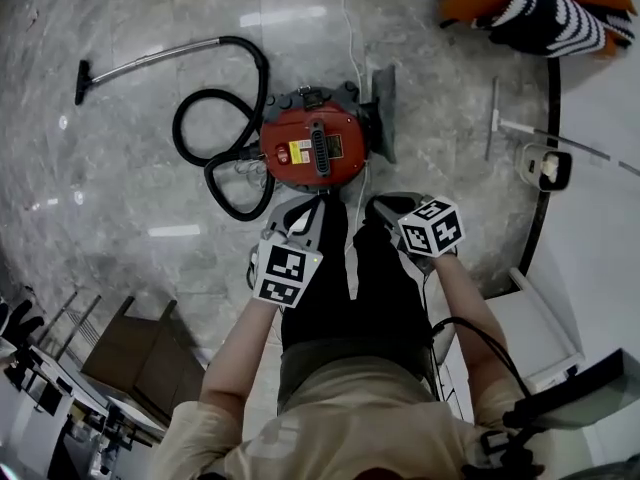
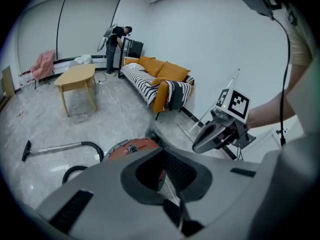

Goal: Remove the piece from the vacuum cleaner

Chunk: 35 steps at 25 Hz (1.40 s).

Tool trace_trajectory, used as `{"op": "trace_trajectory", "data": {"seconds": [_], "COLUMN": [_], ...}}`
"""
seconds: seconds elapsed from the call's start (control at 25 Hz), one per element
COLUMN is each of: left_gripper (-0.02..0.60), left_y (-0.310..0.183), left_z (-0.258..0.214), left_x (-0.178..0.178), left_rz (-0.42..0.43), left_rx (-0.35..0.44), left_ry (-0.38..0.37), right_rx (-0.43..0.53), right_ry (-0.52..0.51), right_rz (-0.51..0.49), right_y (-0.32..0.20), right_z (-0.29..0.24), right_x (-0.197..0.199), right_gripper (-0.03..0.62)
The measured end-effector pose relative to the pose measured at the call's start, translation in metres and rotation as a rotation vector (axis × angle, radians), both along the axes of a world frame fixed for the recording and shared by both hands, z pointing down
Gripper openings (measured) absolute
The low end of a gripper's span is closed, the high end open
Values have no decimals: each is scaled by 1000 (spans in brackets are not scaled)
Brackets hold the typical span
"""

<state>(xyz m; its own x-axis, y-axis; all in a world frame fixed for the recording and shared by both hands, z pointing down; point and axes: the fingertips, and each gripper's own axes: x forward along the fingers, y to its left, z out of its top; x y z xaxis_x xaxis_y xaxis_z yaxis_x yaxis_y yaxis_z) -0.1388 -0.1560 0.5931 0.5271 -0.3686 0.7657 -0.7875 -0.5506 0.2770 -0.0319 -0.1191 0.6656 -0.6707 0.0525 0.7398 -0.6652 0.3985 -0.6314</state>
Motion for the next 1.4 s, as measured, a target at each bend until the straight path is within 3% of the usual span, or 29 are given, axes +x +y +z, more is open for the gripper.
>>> {"op": "trace_trajectory", "data": {"seconds": [0.24, 0.48, 0.56, 0.68, 0.96, 1.16, 1.4], "left_gripper": [3, 3, 3, 3, 3, 3, 3], "left_y": [10, 33, 33, 24, 1, -14, -2], "left_z": [45, 74, 85, 100, 114, 111, 120], "left_x": [5, 18, 17, 10, 6, 15, 31], "left_rz": [-31, -10, 13, -5, -52, -40, -10], "left_rx": [-46, -81, -78, -62, -6, 45, 15], "left_ry": [9, 15, 3, -17, -48, 8, 13], "right_rx": [17, 87, 104, 155, 209, 205, 190], "right_ry": [26, 101, 106, 132, 239, 277, 327], "right_rz": [-31, 133, 133, 126, 158, 115, 94], "right_y": [-13, -60, -74, -98, -131, -144, -159], "right_z": [38, 70, 81, 98, 136, 159, 182], "right_x": [1, 34, 33, 30, 49, 49, 50], "right_gripper": [5, 8, 184, 227, 230, 241, 256]}}
